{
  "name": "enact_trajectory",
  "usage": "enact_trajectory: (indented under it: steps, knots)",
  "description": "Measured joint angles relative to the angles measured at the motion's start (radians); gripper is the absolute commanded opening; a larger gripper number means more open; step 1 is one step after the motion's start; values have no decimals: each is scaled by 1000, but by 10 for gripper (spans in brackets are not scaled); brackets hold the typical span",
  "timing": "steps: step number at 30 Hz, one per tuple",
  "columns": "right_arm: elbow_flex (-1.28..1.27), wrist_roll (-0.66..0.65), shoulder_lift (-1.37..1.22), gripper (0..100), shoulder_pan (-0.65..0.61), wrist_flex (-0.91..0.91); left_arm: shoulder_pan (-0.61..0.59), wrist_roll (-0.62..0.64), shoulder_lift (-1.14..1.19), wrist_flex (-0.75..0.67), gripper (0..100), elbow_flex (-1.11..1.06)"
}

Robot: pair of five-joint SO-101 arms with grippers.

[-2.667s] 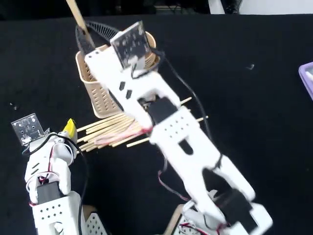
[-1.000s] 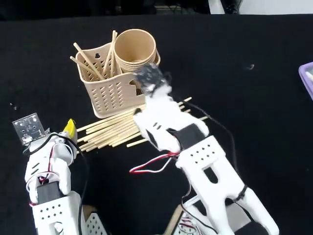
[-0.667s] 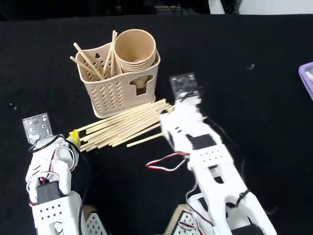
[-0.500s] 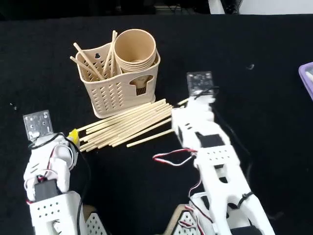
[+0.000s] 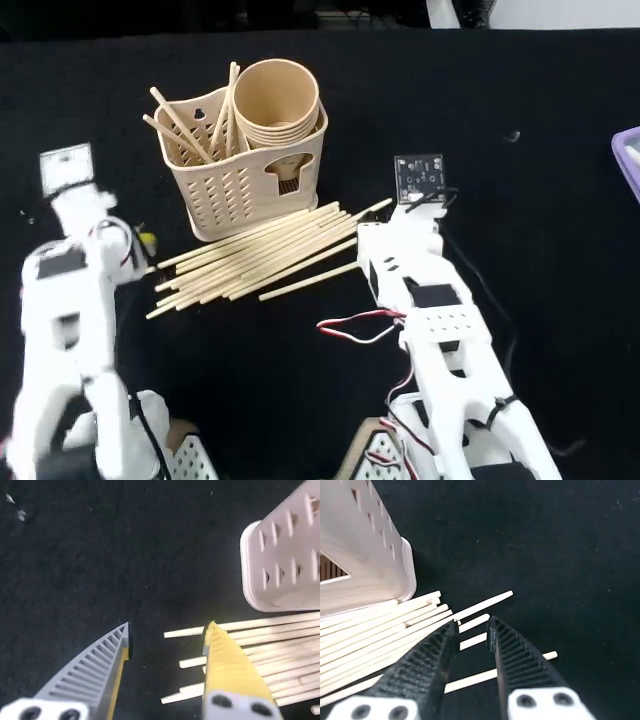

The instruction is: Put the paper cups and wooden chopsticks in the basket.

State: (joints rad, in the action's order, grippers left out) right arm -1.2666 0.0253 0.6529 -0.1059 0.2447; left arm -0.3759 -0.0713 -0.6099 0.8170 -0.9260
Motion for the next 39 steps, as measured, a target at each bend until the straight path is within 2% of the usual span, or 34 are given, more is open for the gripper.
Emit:
enact_trajectory:
  steps: [6,11,17,21,25,28,39]
  knots:
    - [0,0,0,100,0,0,103,0,290,95,238,190]
    - [0,0,0,100,0,0,137,0,414,104,238,255]
    - [0,0,0,100,0,0,137,0,439,100,238,272]
    - [0,0,0,100,0,0,137,8,450,40,238,270]
    - [0,0,0,100,0,0,101,84,470,-43,238,269]
    - [0,0,0,100,0,0,98,81,497,-60,238,249]
    - [0,0,0,100,0,0,100,-84,520,-44,238,181]
